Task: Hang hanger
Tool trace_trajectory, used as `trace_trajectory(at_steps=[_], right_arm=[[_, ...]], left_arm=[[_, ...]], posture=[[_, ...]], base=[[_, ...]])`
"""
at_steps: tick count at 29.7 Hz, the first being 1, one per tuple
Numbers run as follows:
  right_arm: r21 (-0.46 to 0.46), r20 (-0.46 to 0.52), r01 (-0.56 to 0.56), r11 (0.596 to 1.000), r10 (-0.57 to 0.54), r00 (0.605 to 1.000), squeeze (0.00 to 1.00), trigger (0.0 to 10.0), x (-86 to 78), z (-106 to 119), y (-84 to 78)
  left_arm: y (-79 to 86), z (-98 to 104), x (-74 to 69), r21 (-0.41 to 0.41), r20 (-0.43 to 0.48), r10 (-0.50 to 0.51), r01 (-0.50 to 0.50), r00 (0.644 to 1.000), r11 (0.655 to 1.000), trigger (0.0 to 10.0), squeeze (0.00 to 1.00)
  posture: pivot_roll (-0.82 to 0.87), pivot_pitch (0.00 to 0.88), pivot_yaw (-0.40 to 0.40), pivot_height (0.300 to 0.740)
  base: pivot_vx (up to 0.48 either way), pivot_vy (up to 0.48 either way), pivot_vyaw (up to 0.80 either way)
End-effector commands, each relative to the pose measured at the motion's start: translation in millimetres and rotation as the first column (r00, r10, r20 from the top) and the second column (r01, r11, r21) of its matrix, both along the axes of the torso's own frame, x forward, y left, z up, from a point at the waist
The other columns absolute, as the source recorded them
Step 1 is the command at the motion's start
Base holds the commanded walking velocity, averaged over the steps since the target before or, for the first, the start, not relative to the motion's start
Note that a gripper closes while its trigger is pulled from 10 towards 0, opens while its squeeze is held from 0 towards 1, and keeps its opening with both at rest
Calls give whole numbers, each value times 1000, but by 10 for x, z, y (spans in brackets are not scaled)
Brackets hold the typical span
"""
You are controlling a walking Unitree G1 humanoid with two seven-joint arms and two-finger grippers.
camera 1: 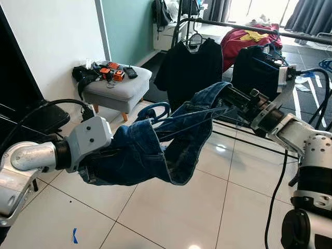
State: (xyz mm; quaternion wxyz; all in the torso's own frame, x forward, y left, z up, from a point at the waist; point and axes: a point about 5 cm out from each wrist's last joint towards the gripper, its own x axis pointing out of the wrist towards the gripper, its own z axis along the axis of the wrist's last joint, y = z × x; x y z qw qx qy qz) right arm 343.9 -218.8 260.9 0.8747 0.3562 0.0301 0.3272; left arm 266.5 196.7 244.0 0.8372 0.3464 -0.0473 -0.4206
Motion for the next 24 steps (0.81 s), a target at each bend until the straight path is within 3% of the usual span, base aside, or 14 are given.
trace_trajectory(at_steps=[1, 3, 11, 24], right_arm=[[-15, 32, 9, 1000, -8, 999, 0, 0, -31, 62, -42], [-22, 25, 15, 1000, -15, 1000, 0, 0, -33, 37, -61], [-33, 10, 27, 999, -26, 1000, 0, 0, -31, -8, -90], [-23, 44, 39, 999, -38, 998, 0, 0, -17, 112, -90]], left_arm=[[56, 62, -17, -39, 11, 22, -22, 1000, 999, 10000, 0], [84, 148, -36, -72, 28, 21, -19, 999, 997, 10000, 0], [198, 219, -54, -51, 51, 50, -48, 997, 998, 10000, 0], [84, -26, -130, 40, -16, 10, -10, 1000, 999, 10000, 0]], posture=[[-65, 53, -19, 740], [-63, 54, -21, 740], [-58, 54, -20, 740], [-63, 55, -23, 740]], base=[[0, 0, 0], [0, 0, 0], [0, 0, 0], [0, 0, 0]])
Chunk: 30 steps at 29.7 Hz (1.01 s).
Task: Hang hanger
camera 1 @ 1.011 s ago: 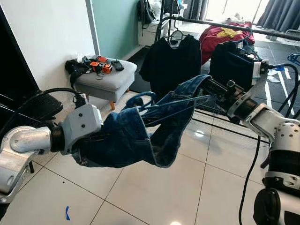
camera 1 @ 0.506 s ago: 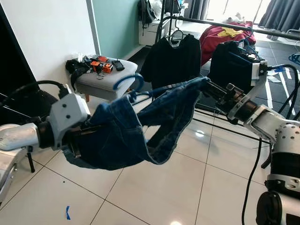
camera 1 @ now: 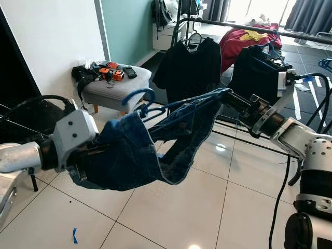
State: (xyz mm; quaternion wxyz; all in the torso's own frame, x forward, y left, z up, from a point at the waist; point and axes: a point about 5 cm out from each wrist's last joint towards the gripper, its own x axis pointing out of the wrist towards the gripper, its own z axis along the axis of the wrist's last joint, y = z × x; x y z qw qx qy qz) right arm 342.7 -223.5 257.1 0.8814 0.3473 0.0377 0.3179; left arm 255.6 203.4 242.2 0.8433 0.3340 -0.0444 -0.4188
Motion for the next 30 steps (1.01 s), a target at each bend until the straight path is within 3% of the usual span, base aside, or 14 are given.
trace_trajectory(at_steps=[1, 7, 9, 11, 13, 22, 29, 30], right_arm=[[4, 62, 25, 1000, -25, 998, 0, 0, -2, 171, -43], [8, 75, 24, 1000, -25, 997, 0, 0, 2, 224, -23], [8, 89, 11, 1000, -12, 996, 0, 0, -2, 265, 18], [8, 89, 11, 1000, -12, 996, 0, 0, -2, 265, 18], [3, 99, 0, 1000, -1, 995, 0, 0, -8, 296, 46], [-21, 101, -8, 1000, 10, 995, 0, 0, -12, 315, 53], [-43, 98, -25, 999, 29, 995, 0, 0, -2, 314, 132], [-72, 89, -37, 997, 44, 995, 0, 0, 6, 294, 202]], left_arm=[[15, -25, -20, 78, -1, 5, -5, 1000, 997, 10000, 0], [46, -32, 22, 115, 29, 55, -58, 998, 992, 10000, 0], [114, 34, 120, 132, 106, 151, -164, 983, 978, 10000, 0], [114, 34, 120, 132, 106, 151, -164, 983, 978, 10000, 0], [153, 72, 176, 144, 160, 212, -235, 964, 961, 10000, 0], [293, 63, 195, 161, 173, 296, -324, 939, 932, 10000, 0], [188, -16, 187, 173, 150, 290, -314, 945, 933, 10000, 0], [82, -99, 182, 173, 118, 286, -304, 951, 937, 10000, 0]], posture=[[-62, 55, -24, 740], [-60, 53, -23, 740], [-60, 51, -21, 740], [-60, 51, -21, 740], [-62, 48, -22, 740], [-60, 45, -23, 740], [-57, 41, -22, 740], [-58, 38, -22, 740]], base=[[0, 0, 0], [0, 0, 0], [0, 0, 0], [0, 0, 0], [0, 0, 0], [0, 0, 0], [0, 0, 0], [0, 0, 0]])
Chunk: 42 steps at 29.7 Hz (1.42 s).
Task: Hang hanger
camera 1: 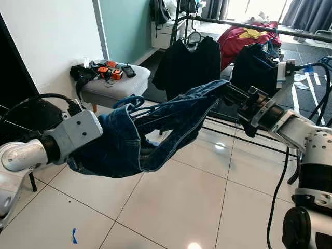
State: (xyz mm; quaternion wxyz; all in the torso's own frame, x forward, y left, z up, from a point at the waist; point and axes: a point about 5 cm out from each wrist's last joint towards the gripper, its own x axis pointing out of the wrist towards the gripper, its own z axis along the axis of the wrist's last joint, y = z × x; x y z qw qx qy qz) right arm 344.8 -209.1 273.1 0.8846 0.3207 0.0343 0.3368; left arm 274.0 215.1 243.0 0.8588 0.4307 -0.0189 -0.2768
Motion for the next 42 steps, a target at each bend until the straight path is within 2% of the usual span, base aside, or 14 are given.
trace_trajectory(at_steps=[1, 2, 6, 10, 11, 18, 21, 23, 25, 27, 33, 38, 41, 42], right_arm=[[-67, 42, -18, 998, 21, 999, 0, 0, 1, 102, 135], [-99, 30, -23, 995, 26, 999, 0, 0, 15, 75, 192], [-157, 4, -20, 987, 21, 1000, 0, 0, 46, 16, 250], [-218, -30, 13, 976, -20, 999, 0, 0, 87, -66, 207], [-233, -41, 23, 972, -33, 999, 0, 0, 98, -89, 185], [-232, -37, 25, 972, -35, 999, 0, 0, 102, -51, 183], [-233, -24, 45, 972, -52, 998, 0, 0, 104, -4, 132], [-233, -24, 45, 972, -52, 998, 0, 0, 104, -4, 132], [-243, -20, 78, 967, -85, 996, 0, 0, 103, 12, 30], [-250, -18, 90, 964, -98, 995, 0, 0, 103, 16, -5], [-255, -17, 96, 962, -103, 995, 0, 0, 108, 12, -20], [-185, -24, -42, 982, 39, 999, 0, 0, 78, -3, 402], [-177, -24, -60, 982, 57, 998, 0, 0, 70, -5, 461], [-134, -20, -131, 982, 129, 991, 0, 0, 52, 3, 743]], left_arm=[[-166, -205, -9, 10, -72, 17, -16, 997, 1000, 10000, 0], [-269, -276, -18, 2, -94, 7, -7, 996, 1000, 10000, 0], [-388, -371, -28, -3, -120, -4, 3, 993, 1000, 10000, 0], [-324, -415, -24, 49, -130, 29, -23, 991, 999, 10000, 0], [-244, -425, -19, 86, -134, 59, -48, 989, 995, 10000, 0], [-66, -450, -12, 177, -149, 137, -109, 979, 978, 10000, 0], [90, -488, -14, 245, -154, 228, -187, 961, 951, 10000, 0], [90, -488, -14, 245, -154, 228, -187, 961, 951, 10000, 0], [231, -486, -33, 285, -152, 299, -248, 942, 926, 10000, 0], [279, -476, -43, 298, -153, 328, -273, 932, 915, 10000, 0], [344, -451, -66, 331, -162, 366, -299, 916, 895, 10000, 0], [74, -457, 26, 228, -179, 338, -295, 924, 928, 10000, 0], [36, -461, 40, 213, -178, 336, -297, 925, 931, 10000, 0], [-127, -456, 119, 128, -174, 333, -314, 927, 941, 10000, 0]], posture=[[-59, 34, -24, 740], [-58, 34, -25, 740], [-57, 33, -27, 740], [-52, 37, -32, 740], [-51, 38, -32, 740], [-48, 41, -28, 740], [-53, 44, -30, 740], [-53, 44, -30, 740], [-56, 48, -31, 740], [-55, 48, -31, 740], [-51, 49, -28, 740], [-51, 46, -28, 740], [-51, 46, -28, 740], [-57, 44, -23, 740]], base=[[0, 0, 0], [0, 0, 0], [0, 0, 0], [0, 0, 0], [0, 0, 0], [0, 0, 0], [0, 0, 0], [0, 0, 0], [0, 0, 0], [0, 0, 0], [0, 0, 0], [0, 0, 0], [0, 0, 0], [0, 0, 0]])
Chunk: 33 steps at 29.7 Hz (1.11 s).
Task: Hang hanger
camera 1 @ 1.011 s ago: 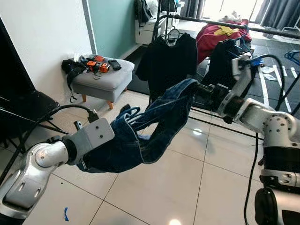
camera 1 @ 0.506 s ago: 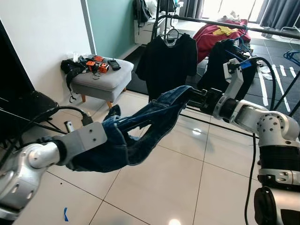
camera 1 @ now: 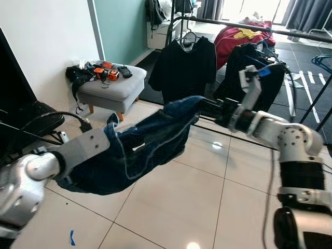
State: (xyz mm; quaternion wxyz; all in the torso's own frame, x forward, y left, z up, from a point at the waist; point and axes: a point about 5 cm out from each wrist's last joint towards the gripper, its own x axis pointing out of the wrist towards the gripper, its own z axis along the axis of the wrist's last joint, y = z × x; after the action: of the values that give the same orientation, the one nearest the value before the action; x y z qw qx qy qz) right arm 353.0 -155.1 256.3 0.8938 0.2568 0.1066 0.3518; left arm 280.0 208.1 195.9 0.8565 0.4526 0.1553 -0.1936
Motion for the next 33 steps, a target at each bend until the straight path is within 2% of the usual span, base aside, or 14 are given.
trace_trajectory(at_steps=[1, 2, 4, 5, 8, 11, 15, 16, 20, 21, 22, 23, 27, 33], right_arm=[[48, 60, -89, 995, 86, 995, 0, 0, -40, 177, 300], [48, 60, -89, 995, 86, 995, 0, 0, -40, 177, 300], [75, 68, -148, 986, 143, 987, 0, 0, -71, 202, 530], [75, 68, -148, 986, 143, 987, 0, 0, -71, 202, 530], [100, 78, -217, 971, 210, 975, 0, 0, -114, 232, 770], [99, 74, -234, 967, 227, 971, 0, 0, -126, 221, 816], [4, 13, -198, 980, 198, 980, 0, 0, -113, 31, 803], [-65, -22, -155, 986, 154, 988, 0, 10000, -92, -71, 766], [-157, -61, -98, 983, 89, 994, 0, 10000, -72, -201, 713], [-181, -69, -71, 981, 59, 996, 667, 10000, -50, -254, 647], [-181, -69, -71, 981, 59, 996, 667, 10000, -50, -254, 647], [-208, -76, -49, 977, 34, 997, 965, 10000, -36, -305, 585], [-336, -67, -38, 941, 17, 998, 1000, 10000, -46, -423, 480], [-337, -51, -56, 940, 41, 998, 1000, 10000, -73, -433, 462]], left_arm=[[-113, 22, 85, -54, 38, 45, -43, 998, 998, 10000, 0], [-113, 22, 85, -54, 38, 45, -43, 998, 998, 10000, 0], [-234, 22, 131, -117, 53, 53, -47, 997, 992, 10000, 0], [-234, 22, 131, -117, 53, 53, -47, 997, 992, 10000, 0], [-350, -3, 138, -174, 51, 41, -32, 998, 984, 10000, 0], [-365, -7, 121, -179, 46, 34, -25, 998, 983, 10000, 0], [-285, 17, 93, -167, 47, 38, -30, 998, 985, 10000, 0], [-253, 22, 88, -168, 44, 52, -44, 998, 985, 10000, 0], [-217, 25, 81, -174, 40, 76, -68, 996, 982, 10000, 0], [-186, 25, 78, -174, 38, 85, -77, 996, 982, 10000, 0], [-186, 25, 78, -174, 38, 85, -77, 996, 982, 10000, 0], [-159, 25, 74, -174, 36, 91, -84, 995, 981, 10000, 0], [-161, 19, 53, -183, 24, 66, -60, 998, 981, 10000, 0], [-276, 11, 17, -248, 9, 7, -4, 1000, 969, 10000, 0]], posture=[[-57, 44, -23, 740], [-57, 44, -23, 740], [-58, 43, -22, 740], [-58, 43, -22, 740], [-52, 42, -27, 740], [-51, 42, -28, 740], [-45, 44, -33, 740], [-47, 44, -33, 740], [-48, 44, -33, 740], [-52, 45, -33, 740], [-52, 45, -33, 740], [-54, 43, -34, 740], [-56, 44, -34, 740], [-55, 39, -37, 740]], base=[[0, 0, 0], [0, 0, 0], [0, 0, 0], [0, 0, 0], [0, 0, 0], [0, 0, 0], [0, 0, 0], [0, 0, 0], [0, 0, 0], [0, 0, 0], [0, 0, 0], [0, 0, 0], [0, 0, 0], [0, 0, 0]])
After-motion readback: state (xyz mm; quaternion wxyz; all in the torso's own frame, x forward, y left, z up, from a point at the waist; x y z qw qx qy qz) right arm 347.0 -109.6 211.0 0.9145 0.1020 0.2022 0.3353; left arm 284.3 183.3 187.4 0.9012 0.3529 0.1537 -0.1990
